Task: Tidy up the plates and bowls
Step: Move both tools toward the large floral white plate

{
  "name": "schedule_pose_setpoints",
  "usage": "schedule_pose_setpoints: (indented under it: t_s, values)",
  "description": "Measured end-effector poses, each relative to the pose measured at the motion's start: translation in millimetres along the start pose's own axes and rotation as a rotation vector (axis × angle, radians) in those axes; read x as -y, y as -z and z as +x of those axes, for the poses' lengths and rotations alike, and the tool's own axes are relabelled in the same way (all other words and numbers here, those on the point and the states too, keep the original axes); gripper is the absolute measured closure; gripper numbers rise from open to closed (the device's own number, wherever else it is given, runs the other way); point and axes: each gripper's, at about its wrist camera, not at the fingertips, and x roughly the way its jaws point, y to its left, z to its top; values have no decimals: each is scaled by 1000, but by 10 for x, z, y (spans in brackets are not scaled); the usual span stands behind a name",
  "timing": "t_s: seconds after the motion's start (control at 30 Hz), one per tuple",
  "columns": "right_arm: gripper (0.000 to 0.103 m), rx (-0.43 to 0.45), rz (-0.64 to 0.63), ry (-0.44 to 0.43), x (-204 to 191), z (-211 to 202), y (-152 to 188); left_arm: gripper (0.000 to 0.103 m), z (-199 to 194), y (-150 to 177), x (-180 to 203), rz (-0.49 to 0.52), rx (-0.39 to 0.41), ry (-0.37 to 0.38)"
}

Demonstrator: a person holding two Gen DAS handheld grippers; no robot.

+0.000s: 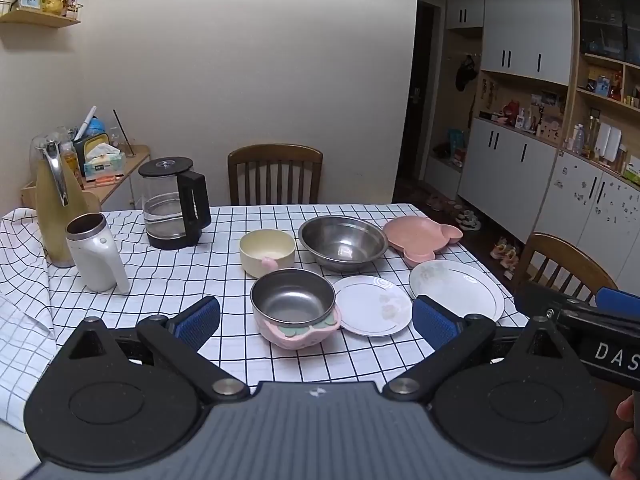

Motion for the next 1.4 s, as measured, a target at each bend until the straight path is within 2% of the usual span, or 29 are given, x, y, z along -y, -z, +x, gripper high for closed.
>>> schedule_pose_setpoints:
  t_s: [0.2, 0.67, 0.97, 1.4]
  values:
    - [0, 17, -12, -19, 42, 36, -29, 0, 18, -30, 34, -8, 10, -19]
    - [0, -10, -13, -64, 195, 260, -151, 0, 142, -90, 181, -32, 2, -61]
    - [0, -32, -13, -57, 300, 331, -178, 0, 254, -105, 276, -104, -22, -11]
    - [0, -50, 2, -28, 476, 383, -184, 0, 364, -130, 461, -81, -44, 10]
